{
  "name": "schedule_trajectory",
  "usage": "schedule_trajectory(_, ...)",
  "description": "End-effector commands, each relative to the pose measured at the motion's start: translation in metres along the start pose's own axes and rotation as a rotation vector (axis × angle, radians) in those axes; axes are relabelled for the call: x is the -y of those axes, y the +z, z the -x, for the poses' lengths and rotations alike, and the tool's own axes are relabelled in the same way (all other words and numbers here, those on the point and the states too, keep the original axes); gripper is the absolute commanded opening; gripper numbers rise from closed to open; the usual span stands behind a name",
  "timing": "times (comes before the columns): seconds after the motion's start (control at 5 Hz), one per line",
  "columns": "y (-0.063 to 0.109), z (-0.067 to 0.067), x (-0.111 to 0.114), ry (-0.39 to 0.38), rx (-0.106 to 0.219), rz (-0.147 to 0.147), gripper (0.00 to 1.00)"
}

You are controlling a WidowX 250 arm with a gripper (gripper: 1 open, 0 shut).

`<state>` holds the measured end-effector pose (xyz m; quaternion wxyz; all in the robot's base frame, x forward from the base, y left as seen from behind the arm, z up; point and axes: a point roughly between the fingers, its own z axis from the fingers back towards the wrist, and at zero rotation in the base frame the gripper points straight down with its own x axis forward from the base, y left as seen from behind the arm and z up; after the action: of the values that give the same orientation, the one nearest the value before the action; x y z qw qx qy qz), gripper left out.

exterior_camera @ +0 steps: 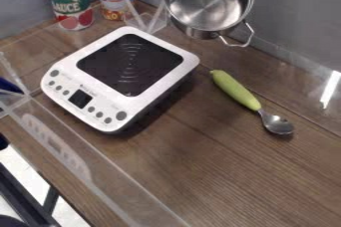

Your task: Put silver pot on the white and black stove top

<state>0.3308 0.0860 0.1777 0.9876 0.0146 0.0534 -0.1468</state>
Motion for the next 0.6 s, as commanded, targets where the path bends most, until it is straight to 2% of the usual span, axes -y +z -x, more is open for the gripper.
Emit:
schedule_trajectory(0.0, 0.0198, -0.0002, 0.0088, -0.009, 0.053, -0.058, 0.0)
schedule_trajectory(0.4, 0.0156, -0.0029, 0.0113, -0.016, 0.033, -0.095, 0.0)
